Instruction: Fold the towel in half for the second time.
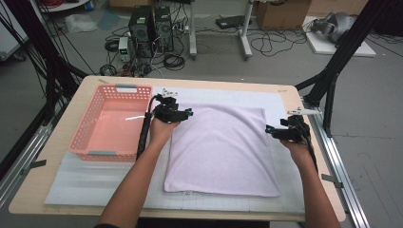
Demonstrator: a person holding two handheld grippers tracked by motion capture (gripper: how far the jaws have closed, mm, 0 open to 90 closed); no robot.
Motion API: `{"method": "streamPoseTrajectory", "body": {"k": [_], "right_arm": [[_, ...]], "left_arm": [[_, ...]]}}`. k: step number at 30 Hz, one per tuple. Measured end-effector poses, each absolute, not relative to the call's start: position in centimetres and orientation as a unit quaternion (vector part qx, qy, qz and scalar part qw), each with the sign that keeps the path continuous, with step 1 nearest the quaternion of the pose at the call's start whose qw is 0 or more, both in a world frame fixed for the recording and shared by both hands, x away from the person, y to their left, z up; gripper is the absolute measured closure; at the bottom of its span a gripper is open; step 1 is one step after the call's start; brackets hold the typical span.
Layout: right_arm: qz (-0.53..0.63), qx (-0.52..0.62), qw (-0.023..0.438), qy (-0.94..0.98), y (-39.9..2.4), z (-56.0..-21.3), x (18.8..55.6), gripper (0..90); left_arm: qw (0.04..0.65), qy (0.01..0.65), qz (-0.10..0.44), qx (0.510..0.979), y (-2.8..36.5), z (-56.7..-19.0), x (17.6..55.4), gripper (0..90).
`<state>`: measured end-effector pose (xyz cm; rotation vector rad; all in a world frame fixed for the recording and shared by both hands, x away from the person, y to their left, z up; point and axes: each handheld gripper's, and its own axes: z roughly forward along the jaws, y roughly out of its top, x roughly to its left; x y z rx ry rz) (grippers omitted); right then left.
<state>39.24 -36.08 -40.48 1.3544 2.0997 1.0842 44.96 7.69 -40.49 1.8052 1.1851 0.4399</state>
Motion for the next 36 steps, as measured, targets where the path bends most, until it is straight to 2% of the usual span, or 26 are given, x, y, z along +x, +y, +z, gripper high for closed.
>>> {"method": "streamPoseTrajectory", "body": {"k": [2, 5, 12, 17, 19, 22, 23, 24, 25, 28, 36], "right_arm": [[0.390, 0.486, 0.205, 0.754, -36.1, -40.8, 40.4, 32.0], [0.389, 0.488, 0.210, 0.752, -36.0, -41.2, 41.4, 32.0], [0.373, 0.530, 0.191, 0.737, -36.1, -43.1, 44.6, 33.9], [0.353, 0.536, 0.188, 0.743, -35.2, -43.8, 46.1, 44.5], [0.347, 0.534, 0.183, 0.749, -34.7, -44.2, 46.5, 50.7], [0.342, 0.544, 0.194, 0.741, -34.5, -44.4, 46.5, 62.5], [0.343, 0.548, 0.193, 0.738, -34.4, -44.4, 46.4, 70.6], [0.350, 0.544, 0.182, 0.741, -34.4, -44.4, 46.4, 81.6], [0.355, 0.542, 0.175, 0.741, -34.2, -44.5, 46.4, 82.8], [0.350, 0.538, 0.181, 0.745, -34.1, -44.3, 46.3, 85.6], [0.395, 0.541, 0.213, 0.711, -35.3, -43.1, 45.3, 86.2]], "left_arm": [[0.451, 0.482, 0.192, 0.726, 8.0, -40.8, 45.8, 38.0], [0.457, 0.496, 0.182, 0.716, 8.3, -41.3, 46.7, 38.4], [0.409, 0.513, 0.178, 0.734, 8.3, -43.6, 48.8, 39.2], [0.393, 0.509, 0.179, 0.744, 8.4, -44.8, 49.2, 43.7], [0.385, 0.497, 0.191, 0.754, 8.4, -44.8, 49.1, 47.1], [0.386, 0.493, 0.194, 0.755, 8.8, -44.9, 49.1, 56.7], [0.390, 0.499, 0.188, 0.750, 9.0, -44.8, 49.1, 63.3], [0.407, 0.504, 0.162, 0.744, 9.3, -44.9, 49.1, 74.9], [0.411, 0.511, 0.155, 0.738, 9.3, -45.0, 49.1, 83.7], [0.410, 0.514, 0.157, 0.737, 9.2, -44.6, 49.0, 85.3], [0.460, 0.502, 0.187, 0.708, 9.3, -41.8, 47.9, 85.8]]}}
